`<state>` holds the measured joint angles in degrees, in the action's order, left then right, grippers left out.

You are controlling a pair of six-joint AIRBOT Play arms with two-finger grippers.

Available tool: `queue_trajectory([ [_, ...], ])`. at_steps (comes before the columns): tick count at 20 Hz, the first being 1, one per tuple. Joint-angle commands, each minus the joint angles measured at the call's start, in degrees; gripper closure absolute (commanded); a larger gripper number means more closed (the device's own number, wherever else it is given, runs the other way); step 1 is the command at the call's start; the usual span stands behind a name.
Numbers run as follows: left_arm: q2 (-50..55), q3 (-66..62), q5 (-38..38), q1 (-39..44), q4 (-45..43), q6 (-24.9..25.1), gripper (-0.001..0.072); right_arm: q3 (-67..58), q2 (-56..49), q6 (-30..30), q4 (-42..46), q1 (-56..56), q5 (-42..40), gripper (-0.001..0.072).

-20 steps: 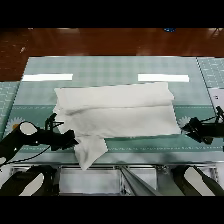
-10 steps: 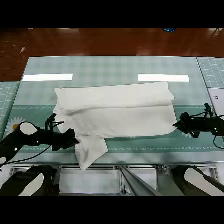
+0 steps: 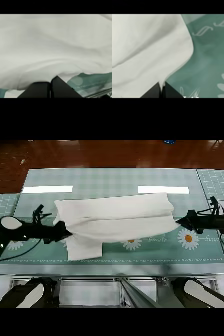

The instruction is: Fold the shirts.

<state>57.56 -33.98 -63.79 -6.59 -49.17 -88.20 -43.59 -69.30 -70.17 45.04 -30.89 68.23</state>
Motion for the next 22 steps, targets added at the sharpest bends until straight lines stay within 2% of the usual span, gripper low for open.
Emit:
queue_trajectory([
  [1, 8.3, -10.7, -0.8, -1.6, 0.4, 1.6, 0.0686, -6.3, -4.5, 2.2, -5.9, 0.1, 2.5, 0.0687],
  [5, 23.1, -26.5, -1.7, -1.3, 0.6, 1.4, 0.0686, -13.9, -11.8, 3.1, -8.1, 3.1, 1.7, 0.0687],
  [11, 39.4, -48.0, -7.3, -0.9, 2.1, -0.1, 0.0687, -27.4, -23.7, -1.0, -8.0, 8.7, -1.4, 0.0687],
  [15, 45.4, -52.0, -10.3, -0.3, 2.0, 0.5, 0.0686, -31.8, -29.4, -1.9, -8.1, 11.0, -3.2, 0.0686],
  [16, 46.4, -52.0, -9.9, -0.2, 2.0, 0.5, 0.0635, -31.9, -30.2, -2.5, -8.0, 11.3, -4.6, 0.0678],
  [17, 47.2, -52.0, -9.8, -0.3, 2.0, 0.5, 0.0394, -31.9, -30.9, -2.7, -8.1, 11.5, -5.7, 0.0556],
  [18, 47.7, -52.0, -10.5, -0.6, 1.2, 0.3, 0.02, -31.9, -31.2, -2.5, -8.0, 11.4, -5.9, 0.0319],
  [20, 47.8, -53.2, -14.1, -2.5, -1.6, 0.3, 0.0196, -33.3, -31.1, -1.7, -6.1, 10.6, -2.7, 0.03],
  [22, 46.7, -55.5, -19.8, -6.1, -1.9, 0.3, 0.0198, -37.3, -31.0, -2.8, -4.1, 8.0, 4.6, 0.03],
])
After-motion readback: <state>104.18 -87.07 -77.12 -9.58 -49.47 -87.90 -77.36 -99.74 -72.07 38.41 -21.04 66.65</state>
